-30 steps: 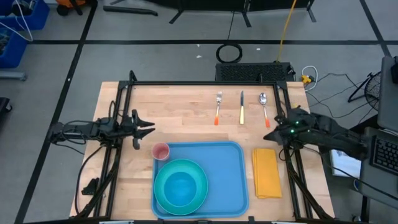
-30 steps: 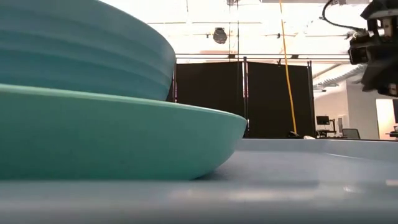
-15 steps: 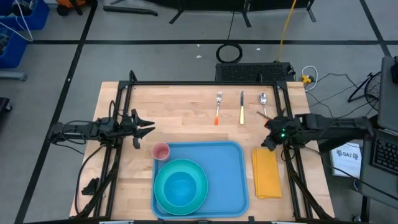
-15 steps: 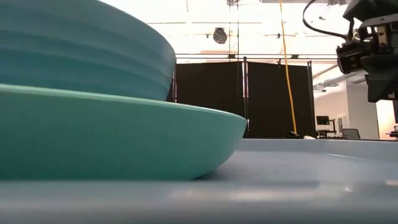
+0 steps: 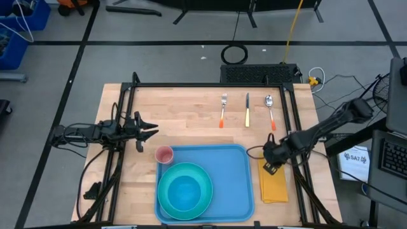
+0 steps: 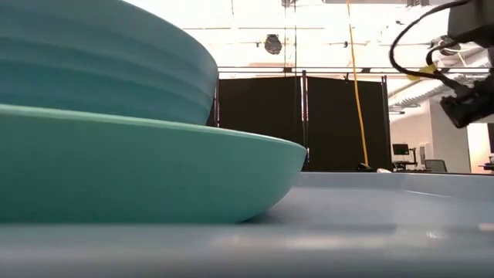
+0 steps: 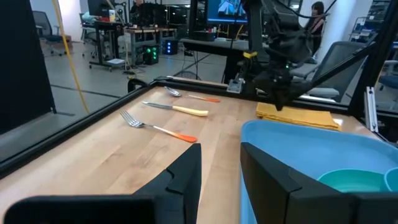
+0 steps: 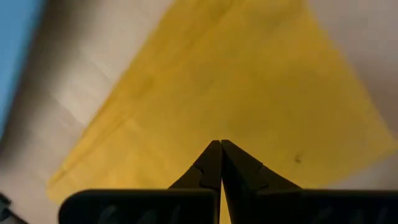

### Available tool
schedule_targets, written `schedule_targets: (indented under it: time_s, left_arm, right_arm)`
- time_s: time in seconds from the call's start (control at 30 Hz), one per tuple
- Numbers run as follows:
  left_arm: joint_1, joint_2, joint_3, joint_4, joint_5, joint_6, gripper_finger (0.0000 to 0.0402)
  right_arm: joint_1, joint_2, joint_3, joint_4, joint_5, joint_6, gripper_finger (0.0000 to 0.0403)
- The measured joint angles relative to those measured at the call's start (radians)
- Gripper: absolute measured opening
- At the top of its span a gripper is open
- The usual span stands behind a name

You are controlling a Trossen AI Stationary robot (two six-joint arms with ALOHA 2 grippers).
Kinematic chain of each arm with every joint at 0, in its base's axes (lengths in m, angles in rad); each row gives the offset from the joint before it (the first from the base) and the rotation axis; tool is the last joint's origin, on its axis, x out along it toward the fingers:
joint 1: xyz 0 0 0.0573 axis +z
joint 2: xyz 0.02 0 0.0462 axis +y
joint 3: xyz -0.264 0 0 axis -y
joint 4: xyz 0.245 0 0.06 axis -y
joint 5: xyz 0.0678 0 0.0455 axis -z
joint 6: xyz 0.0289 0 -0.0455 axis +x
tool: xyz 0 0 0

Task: Set up tray
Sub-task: Put the yellow napkin on the blue tray to the right of the green plate

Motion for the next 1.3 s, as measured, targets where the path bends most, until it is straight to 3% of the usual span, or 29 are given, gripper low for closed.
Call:
schedule_targets:
  time_s: [0.33, 0.5, 0.77, 0.87, 1.03, 1.3]
  left_arm:
    - [0.0, 0.0, 0.0, 0.0, 0.0, 0.0, 0.0115]
    - [0.0, 0.0, 0.0, 0.001, 0.0, 0.0, 0.0115]
    - [0.0, 0.0, 0.0, 0.001, 0.001, -0.001, 0.0115]
    - [0.0, 0.0, 0.0, 0.001, 0.001, -0.001, 0.0115]
    - [0.0, 0.0, 0.0, 0.001, 0.001, 0.0, 0.0115]
    - [0.0, 0.0, 0.0, 0.002, 0.001, -0.001, 0.0115]
  right_arm:
    - [0.025, 0.123, 0.005, 0.001, 0.153, 0.081, 0.0]
    - [-0.003, 0.111, 0.0, 0.095, 0.348, 0.064, 0.0]
    - [-0.001, 0.048, -0.002, 0.088, 0.439, 0.047, 0.0]
    - [-0.002, -0.001, -0.002, 0.085, 0.413, 0.025, 0.0003]
    - [-0.003, -0.057, -0.002, 0.046, 0.39, -0.003, 0.004]
    - [-0.031, -0.089, -0.017, -0.139, 0.39, 0.099, 0.0141]
